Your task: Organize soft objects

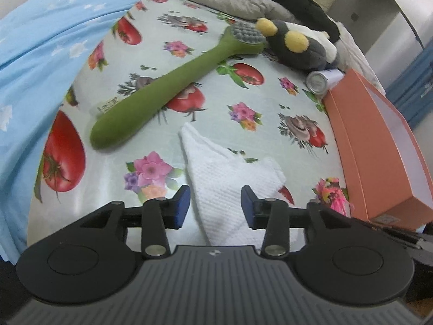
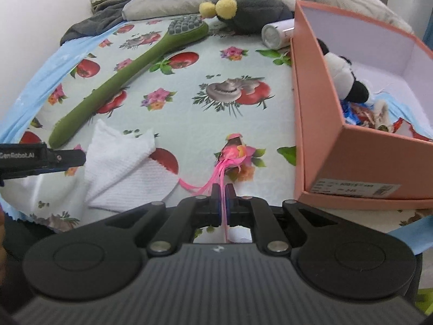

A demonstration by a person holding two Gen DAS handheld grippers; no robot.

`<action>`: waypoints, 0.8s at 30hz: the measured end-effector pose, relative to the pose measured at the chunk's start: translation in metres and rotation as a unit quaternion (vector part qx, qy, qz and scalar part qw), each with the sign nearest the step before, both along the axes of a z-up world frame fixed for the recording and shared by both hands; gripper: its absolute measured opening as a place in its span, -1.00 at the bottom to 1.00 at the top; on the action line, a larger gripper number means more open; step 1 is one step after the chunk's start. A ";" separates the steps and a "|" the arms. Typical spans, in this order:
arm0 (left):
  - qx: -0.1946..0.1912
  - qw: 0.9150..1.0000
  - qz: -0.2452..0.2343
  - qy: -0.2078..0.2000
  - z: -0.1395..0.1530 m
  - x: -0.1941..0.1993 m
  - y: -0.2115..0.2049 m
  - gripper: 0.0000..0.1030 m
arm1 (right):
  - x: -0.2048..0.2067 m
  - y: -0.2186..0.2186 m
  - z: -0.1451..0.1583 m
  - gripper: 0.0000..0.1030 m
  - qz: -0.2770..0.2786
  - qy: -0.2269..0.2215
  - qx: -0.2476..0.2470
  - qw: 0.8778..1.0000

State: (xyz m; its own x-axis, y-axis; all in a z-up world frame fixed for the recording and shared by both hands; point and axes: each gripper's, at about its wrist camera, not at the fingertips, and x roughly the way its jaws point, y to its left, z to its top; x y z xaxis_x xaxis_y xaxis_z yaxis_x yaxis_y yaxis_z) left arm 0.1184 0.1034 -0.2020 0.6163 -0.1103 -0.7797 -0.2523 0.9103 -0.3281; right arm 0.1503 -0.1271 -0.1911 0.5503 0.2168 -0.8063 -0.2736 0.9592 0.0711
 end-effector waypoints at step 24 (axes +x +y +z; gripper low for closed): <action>0.067 0.993 -0.090 0.034 -0.016 0.024 -0.036 0.75 | 0.030 0.021 -0.028 -0.38 0.029 -0.068 -0.082 0.994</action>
